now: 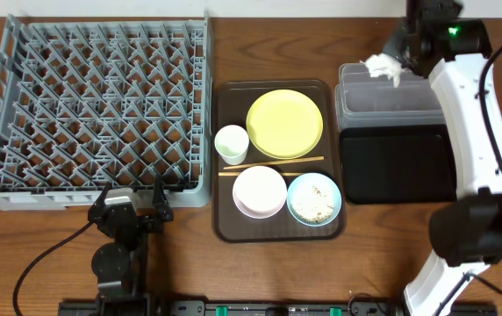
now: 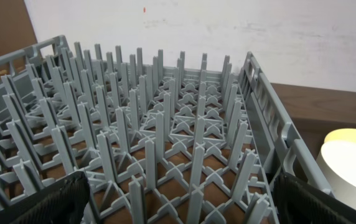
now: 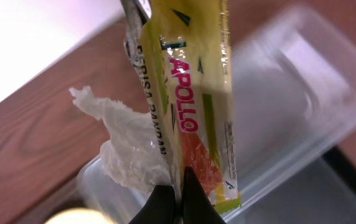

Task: Sort waste into correct bins and load items into the dishwasher
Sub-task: 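Carry the wrapper and tissue right and drop them into the clear bin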

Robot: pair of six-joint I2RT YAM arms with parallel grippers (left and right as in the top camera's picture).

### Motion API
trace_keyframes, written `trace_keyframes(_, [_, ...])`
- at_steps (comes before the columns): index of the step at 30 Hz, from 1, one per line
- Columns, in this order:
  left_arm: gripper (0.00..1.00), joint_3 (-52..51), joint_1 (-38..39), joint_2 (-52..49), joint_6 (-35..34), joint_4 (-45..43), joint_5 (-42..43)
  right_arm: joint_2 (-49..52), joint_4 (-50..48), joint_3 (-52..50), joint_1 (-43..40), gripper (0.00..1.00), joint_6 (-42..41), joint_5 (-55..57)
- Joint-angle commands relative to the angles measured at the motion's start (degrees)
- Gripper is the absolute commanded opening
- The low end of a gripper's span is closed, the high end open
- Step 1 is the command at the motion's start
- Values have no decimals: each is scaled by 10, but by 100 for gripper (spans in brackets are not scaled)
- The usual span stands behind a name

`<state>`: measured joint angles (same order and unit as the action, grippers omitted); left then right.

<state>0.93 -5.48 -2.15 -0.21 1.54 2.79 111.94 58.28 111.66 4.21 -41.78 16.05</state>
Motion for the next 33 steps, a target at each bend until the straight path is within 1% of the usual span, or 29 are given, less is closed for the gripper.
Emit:
trace_keyframes(1, [95,-7,1,0,-3,25,-9,24,2,-28,-28,2,-198,15])
trace_keyframes(4, [95,-7,1,0,-3,25,-9,32,-7,-61,-41,2,-284,15])
trace_keyframes(6, [95,-7,1,0,-3,25,-9,35,-26,-85,-45,2,-315,13])
trace_keyframes(10, [95,-7,1,0,-3,25,-9,35,-89,-140,-47,2,-323,8])
trace_keyframes(16, [95,-7,1,0,-3,25,-9,35,-144,-188,-47,2,-324,-22])
trace_keyframes(17, [95,-7,1,0,-3,25,-9,35,-146,-189,-47,7,-323,-25])
trace_keyframes(19, [95,-7,1,0,-3,25,-9,32,-150,-188,-47,52,-323,-29])
trace_keyframes(20, [95,-7,1,0,-3,25,-9,31,-151,-188,-47,73,-322,-30])
trace_keyframes(21, [95,-7,1,0,-3,25,-9,27,-155,-188,-47,85,-307,-30])
trace_keyframes(22, [95,-7,1,0,-3,25,-9,25,-157,-187,-47,91,-292,-30])
trace_keyframes(23, [95,-7,1,0,-3,25,-9,21,-160,-186,-47,97,-271,-30])
trace_keyframes(24, [96,-7,1,0,-3,25,-9,16,-162,-184,-47,99,-244,-30])
trace_keyframes(26, [95,-7,1,0,-3,25,-9,4,-166,-182,-47,99,-200,-30])
trace_keyframes(28, [95,-7,1,0,-3,25,-9,-14,-174,-179,-46,99,-136,-30])
trace_keyframes(33, [95,-7,1,0,-3,25,-9,-80,-200,-179,-40,99,51,-66])
